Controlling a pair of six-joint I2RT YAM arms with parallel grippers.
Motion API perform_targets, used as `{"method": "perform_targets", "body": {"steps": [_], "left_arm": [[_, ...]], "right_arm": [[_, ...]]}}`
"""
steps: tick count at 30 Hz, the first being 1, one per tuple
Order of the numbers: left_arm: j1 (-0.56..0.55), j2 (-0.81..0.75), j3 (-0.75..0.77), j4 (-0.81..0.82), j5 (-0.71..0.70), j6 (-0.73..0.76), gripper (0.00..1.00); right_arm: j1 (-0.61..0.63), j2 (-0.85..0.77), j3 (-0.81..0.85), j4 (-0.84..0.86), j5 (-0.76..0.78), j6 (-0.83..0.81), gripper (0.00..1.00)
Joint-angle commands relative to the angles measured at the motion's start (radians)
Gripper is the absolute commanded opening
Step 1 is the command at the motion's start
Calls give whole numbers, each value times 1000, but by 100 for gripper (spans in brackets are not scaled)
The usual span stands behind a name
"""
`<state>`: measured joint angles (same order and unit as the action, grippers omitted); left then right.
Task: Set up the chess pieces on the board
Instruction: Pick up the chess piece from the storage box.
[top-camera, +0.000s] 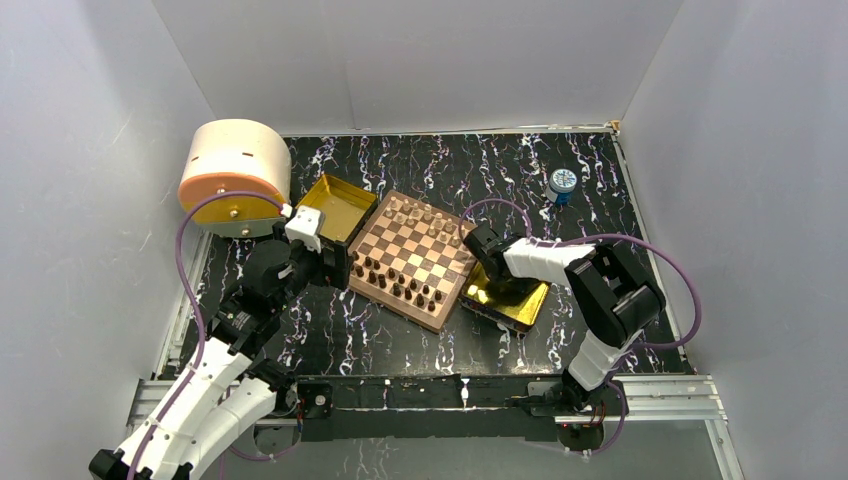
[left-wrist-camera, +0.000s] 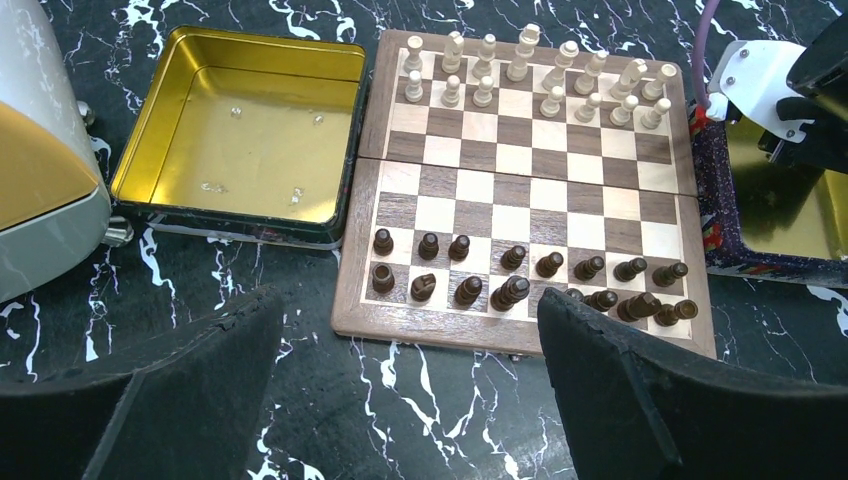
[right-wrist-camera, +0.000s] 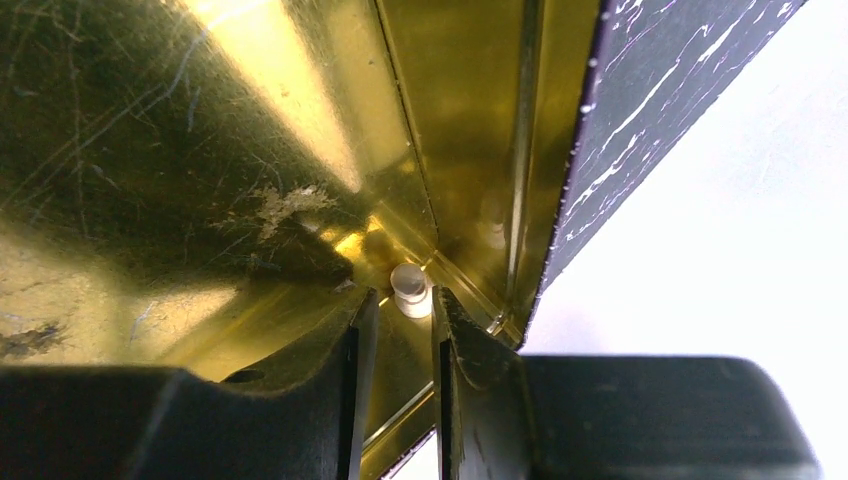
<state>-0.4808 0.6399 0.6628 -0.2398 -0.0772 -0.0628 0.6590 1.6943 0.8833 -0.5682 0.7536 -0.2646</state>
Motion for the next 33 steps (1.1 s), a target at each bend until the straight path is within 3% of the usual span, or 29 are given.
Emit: {"method": "perform_targets", "body": {"steps": [1,22,33], "left_arm": [[1,0,4,13,18,3,94],[-2,3,4,17,20,1,94],[-2,0,2,22,22,1,94]], "right_arm": [[-7,3,8,13,18,-4,35],[-7,63,15,-3,15,-4,30],[-7,24,27,-4,46,-7,21]]}}
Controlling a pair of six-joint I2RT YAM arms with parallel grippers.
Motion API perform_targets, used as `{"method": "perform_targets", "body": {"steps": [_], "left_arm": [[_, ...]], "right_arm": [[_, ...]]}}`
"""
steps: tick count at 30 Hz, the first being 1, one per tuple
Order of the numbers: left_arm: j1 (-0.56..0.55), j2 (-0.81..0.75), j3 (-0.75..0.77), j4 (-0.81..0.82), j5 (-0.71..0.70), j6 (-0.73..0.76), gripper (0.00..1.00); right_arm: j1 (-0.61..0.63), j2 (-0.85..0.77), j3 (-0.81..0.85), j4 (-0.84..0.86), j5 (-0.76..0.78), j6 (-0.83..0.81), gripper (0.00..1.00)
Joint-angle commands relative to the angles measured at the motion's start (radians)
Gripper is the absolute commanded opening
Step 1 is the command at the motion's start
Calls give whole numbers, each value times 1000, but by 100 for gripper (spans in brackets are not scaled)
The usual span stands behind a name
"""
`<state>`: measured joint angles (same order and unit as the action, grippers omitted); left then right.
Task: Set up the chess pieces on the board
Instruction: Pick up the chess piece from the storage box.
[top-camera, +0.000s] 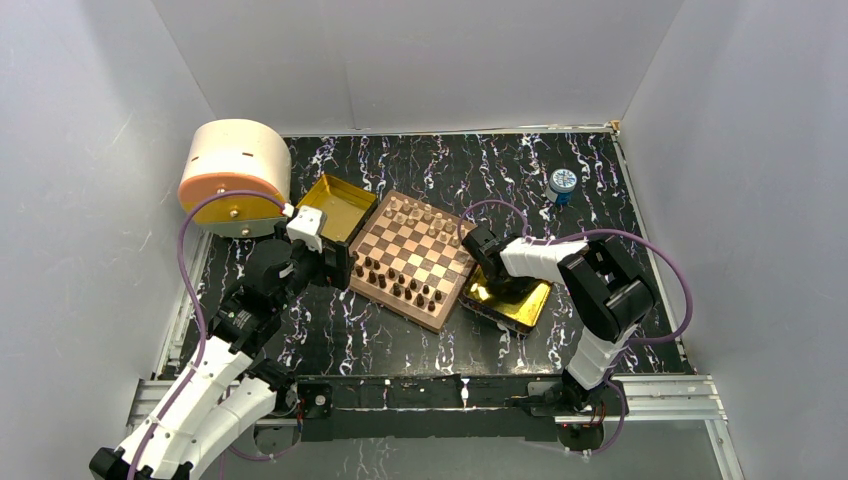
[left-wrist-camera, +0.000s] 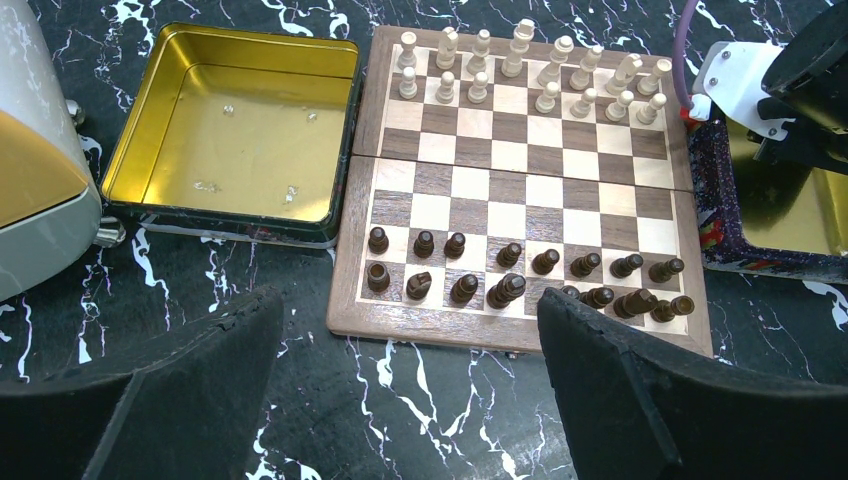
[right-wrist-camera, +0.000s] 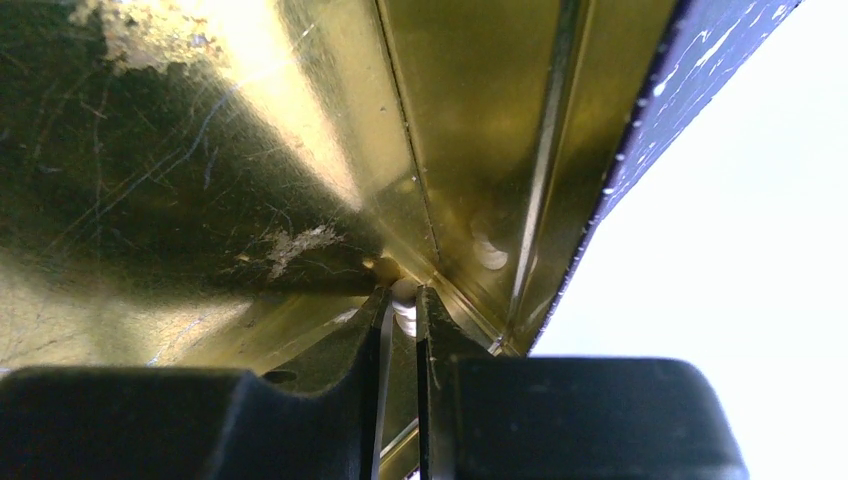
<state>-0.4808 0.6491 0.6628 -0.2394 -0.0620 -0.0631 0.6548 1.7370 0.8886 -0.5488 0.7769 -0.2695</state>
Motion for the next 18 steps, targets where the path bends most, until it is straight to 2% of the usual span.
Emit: {"method": "perform_targets", "body": {"steps": [1,10,18], "left_arm": [[-2,-8,2,21,7,2,94],[-3,-5,3,23,11,1,94],[-4,-4,1,23,18,-1,94]], "right_arm": [[-3,-22,23,-25,24,-1,20],[4,-63,40,-37,18,5,19],[3,-45,5,-25,35,11,32]]}}
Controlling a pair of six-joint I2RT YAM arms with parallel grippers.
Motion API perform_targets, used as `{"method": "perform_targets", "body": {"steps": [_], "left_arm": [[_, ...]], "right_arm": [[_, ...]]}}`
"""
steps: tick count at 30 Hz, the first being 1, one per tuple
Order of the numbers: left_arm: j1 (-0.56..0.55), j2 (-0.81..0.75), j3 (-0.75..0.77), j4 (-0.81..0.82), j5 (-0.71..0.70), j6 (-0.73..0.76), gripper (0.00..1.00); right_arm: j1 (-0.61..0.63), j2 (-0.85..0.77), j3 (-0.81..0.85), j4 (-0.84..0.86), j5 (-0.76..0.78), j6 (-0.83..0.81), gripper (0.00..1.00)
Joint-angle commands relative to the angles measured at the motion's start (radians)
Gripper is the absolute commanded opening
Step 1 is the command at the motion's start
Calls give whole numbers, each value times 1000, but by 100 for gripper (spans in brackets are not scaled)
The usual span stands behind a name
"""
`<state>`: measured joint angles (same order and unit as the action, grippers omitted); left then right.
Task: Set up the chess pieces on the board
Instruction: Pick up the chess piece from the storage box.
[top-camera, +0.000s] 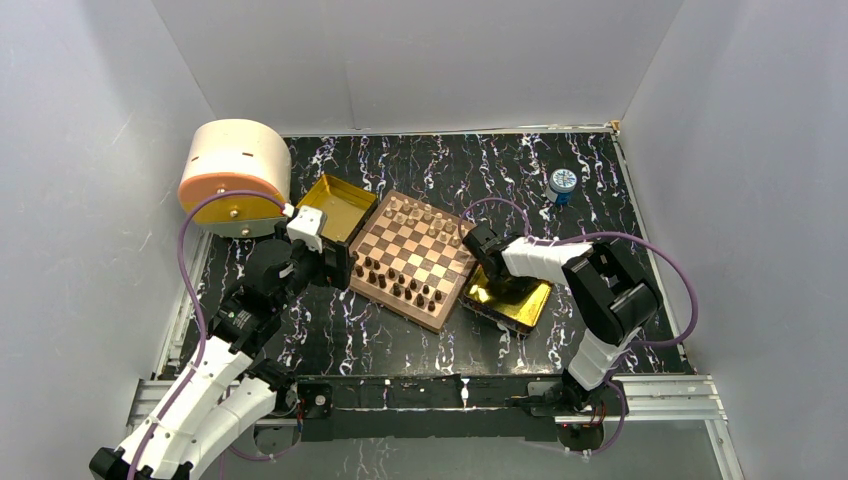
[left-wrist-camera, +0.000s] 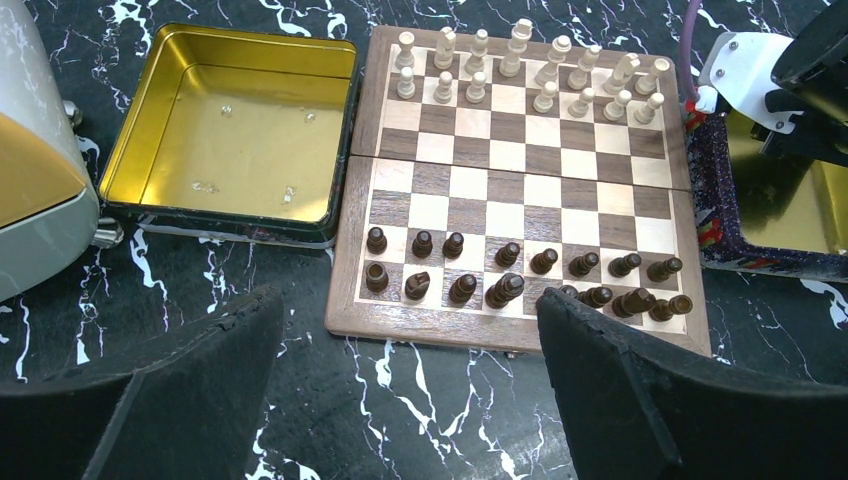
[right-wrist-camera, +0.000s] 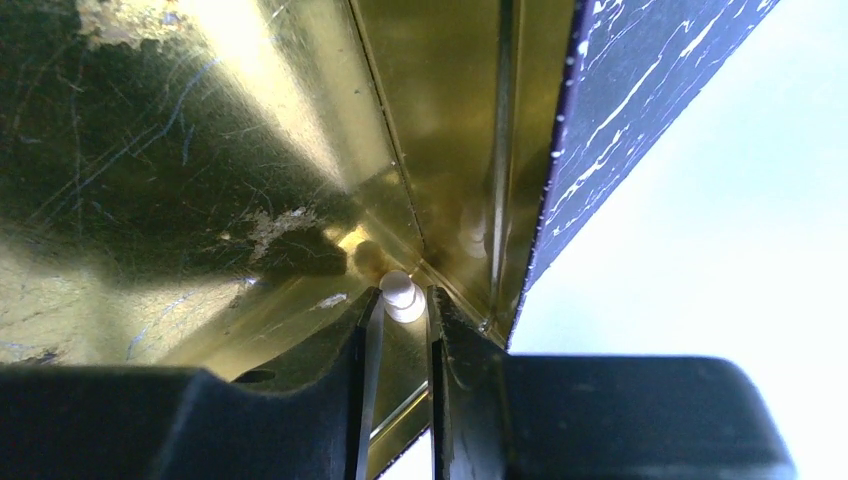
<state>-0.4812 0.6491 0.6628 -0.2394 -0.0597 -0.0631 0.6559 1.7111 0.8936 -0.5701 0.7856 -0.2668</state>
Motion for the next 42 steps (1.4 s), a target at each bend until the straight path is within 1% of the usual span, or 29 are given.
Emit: {"method": "perform_targets", "body": {"steps": [1,9,19,33,36,42], "left_arm": [[-5,-3,1,24,18,-1,94],[-11,-3,-1,29,18,0,94],[-11,-1,1,29,15,2,94],[-11,-2,1,31,16,-1,94],[-11,3,1,34,17,-1,94],[-11,3,-1,33,20,-2,94]], "right_arm": [[3,-18,-3,-1,21,10,32],[-8,11,-18,20,26,6,35],[-33,39,-10,49,4,-12,35],[-35,36,21,24,-15,-4,19],[-30,28,39,17,-45,6,18],[15,10,76,9,-58,25,17]]}}
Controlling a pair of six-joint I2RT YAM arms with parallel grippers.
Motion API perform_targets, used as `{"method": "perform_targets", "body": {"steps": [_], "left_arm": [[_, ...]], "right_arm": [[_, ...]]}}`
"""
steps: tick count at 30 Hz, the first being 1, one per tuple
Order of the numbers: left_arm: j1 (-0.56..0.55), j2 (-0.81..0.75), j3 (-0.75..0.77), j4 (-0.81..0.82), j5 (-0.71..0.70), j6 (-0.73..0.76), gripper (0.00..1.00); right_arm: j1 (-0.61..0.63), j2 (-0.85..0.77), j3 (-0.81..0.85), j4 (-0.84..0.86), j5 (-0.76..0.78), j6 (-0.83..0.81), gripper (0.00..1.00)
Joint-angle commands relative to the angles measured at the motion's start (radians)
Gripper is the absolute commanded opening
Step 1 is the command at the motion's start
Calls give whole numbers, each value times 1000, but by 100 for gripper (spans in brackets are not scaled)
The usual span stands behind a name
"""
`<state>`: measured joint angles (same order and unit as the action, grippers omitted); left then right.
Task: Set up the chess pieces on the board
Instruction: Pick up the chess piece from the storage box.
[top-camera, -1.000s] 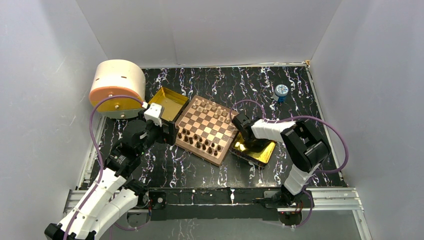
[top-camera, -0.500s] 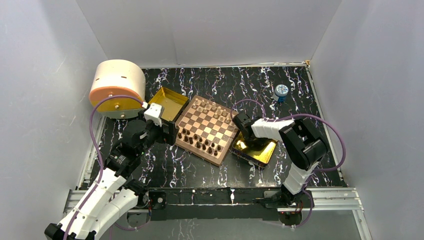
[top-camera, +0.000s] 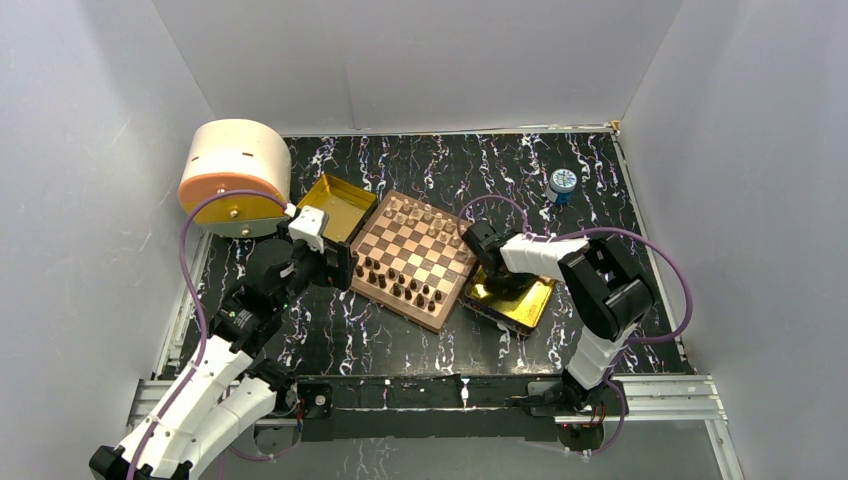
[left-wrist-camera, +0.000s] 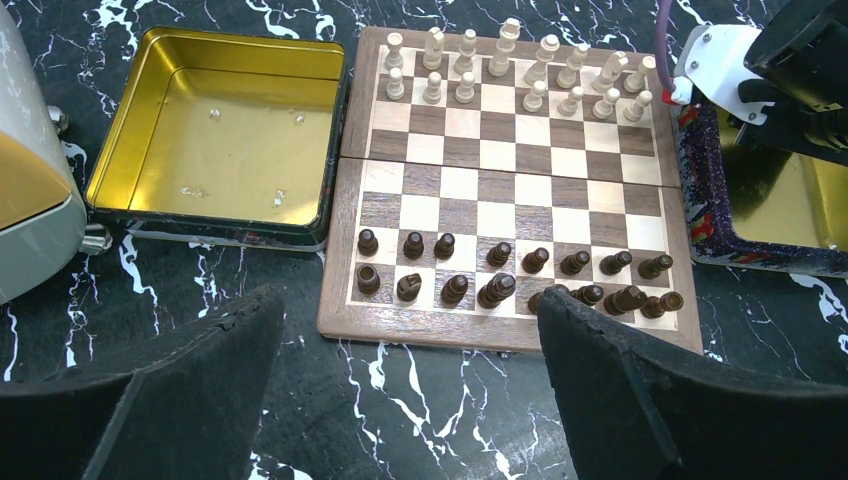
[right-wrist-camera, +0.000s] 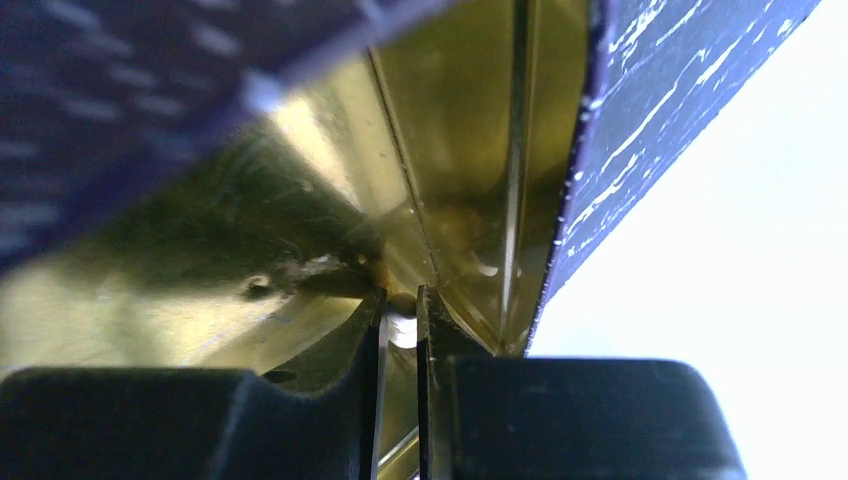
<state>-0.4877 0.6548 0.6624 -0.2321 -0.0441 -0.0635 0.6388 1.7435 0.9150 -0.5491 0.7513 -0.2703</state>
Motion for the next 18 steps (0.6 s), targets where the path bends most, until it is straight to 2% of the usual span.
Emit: {"method": "perform_targets", "body": {"steps": [1,10,18], "left_arm": [[-5,-3,-1,25,5,-2,94],[-5,-3,0,23,3,-1,94],[-5,4,-2,31,-3,-30,94]], "right_arm": [[39,-22,65,-17,-23,31,17],[45,-59,102,-53,-28,66,17],[44,-161,172,-126,-81,187,17]]}}
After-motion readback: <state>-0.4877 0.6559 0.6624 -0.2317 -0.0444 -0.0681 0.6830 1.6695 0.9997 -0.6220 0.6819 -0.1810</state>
